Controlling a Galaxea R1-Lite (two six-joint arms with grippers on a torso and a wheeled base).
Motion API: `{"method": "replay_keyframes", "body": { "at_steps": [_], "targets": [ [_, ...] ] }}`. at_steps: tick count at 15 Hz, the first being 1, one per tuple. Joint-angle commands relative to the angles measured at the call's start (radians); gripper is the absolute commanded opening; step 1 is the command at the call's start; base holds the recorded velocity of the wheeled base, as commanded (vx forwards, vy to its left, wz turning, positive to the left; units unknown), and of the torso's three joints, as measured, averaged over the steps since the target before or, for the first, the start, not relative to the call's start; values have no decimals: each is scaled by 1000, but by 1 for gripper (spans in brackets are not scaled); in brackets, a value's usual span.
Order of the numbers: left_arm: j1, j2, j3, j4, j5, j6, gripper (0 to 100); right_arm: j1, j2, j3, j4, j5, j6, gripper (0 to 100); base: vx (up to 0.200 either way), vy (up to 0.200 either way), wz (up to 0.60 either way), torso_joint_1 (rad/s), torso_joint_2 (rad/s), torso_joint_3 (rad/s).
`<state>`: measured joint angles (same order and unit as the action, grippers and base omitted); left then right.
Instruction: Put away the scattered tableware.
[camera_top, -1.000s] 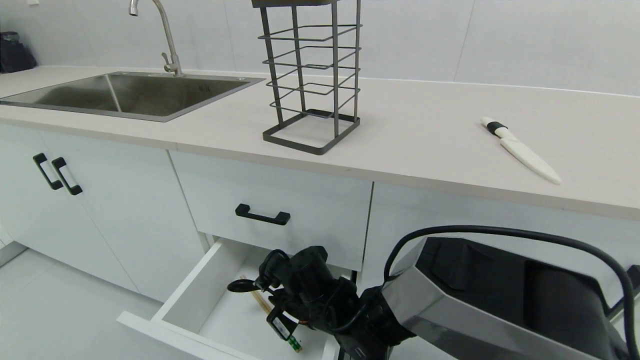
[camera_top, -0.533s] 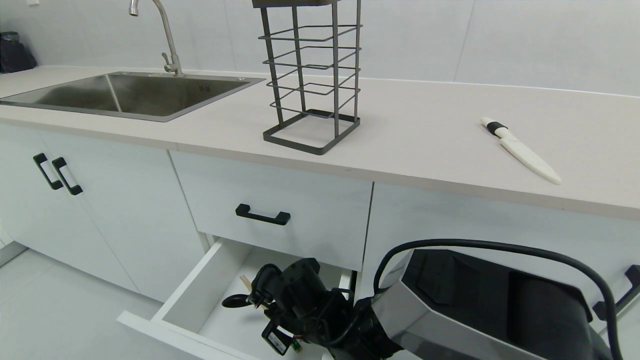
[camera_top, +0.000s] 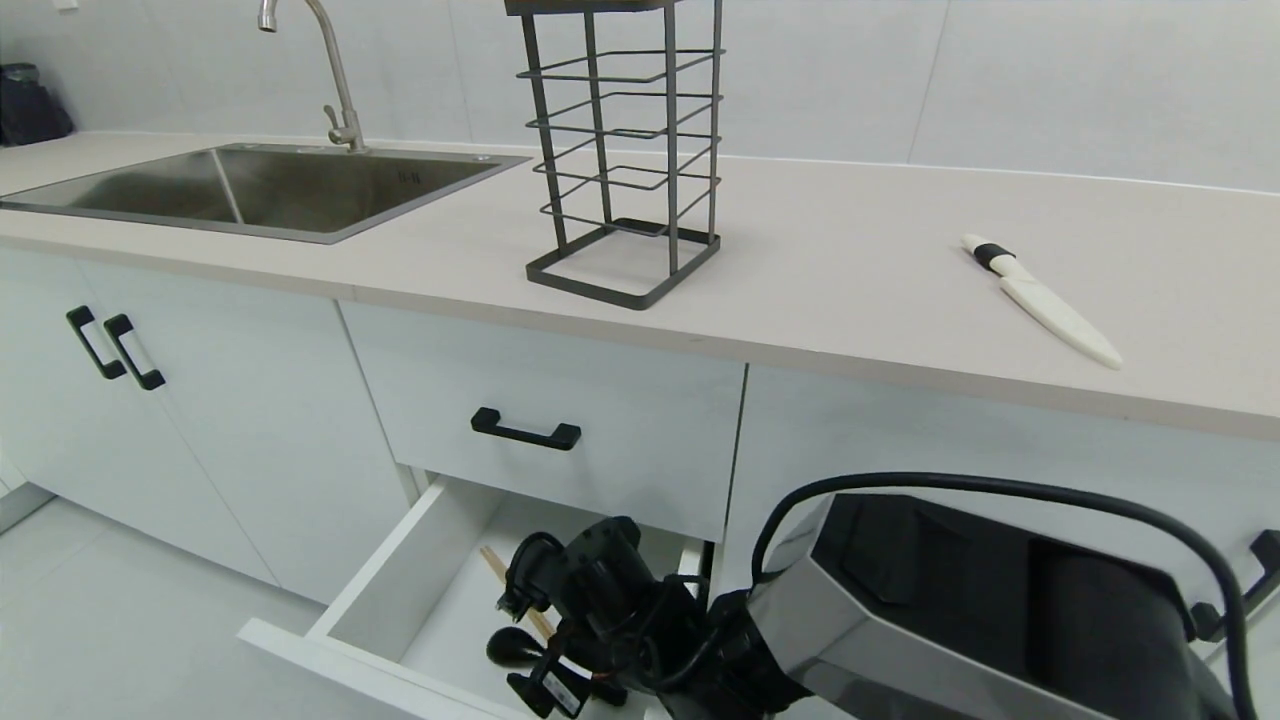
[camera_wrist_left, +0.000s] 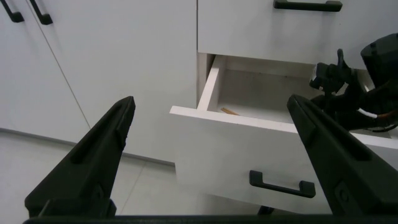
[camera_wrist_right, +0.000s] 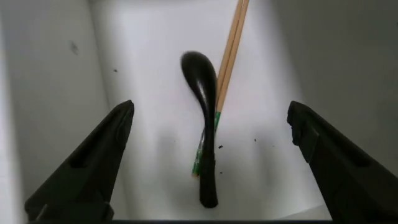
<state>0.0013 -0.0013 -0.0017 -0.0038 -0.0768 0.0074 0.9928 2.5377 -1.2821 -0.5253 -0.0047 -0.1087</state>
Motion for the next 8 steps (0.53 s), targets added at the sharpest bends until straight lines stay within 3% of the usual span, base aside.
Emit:
{"method": "replay_keyframes", "body": {
  "at_steps": [1, 6, 8],
  "targets": [
    [0, 1, 0, -1, 0, 0, 100, 20, -146, 0, 71, 0, 3, 100, 0, 0, 0, 0, 0, 0],
    [0, 1, 0, -1, 0, 0, 100, 55, -399, 93, 108, -11, 21, 100, 0, 0, 0, 0, 0, 0],
    [0, 1, 0, -1, 0, 0, 100, 84, -582, 277, 65, -64, 103, 100, 0, 0, 0, 0, 0, 0]
  ]
}}
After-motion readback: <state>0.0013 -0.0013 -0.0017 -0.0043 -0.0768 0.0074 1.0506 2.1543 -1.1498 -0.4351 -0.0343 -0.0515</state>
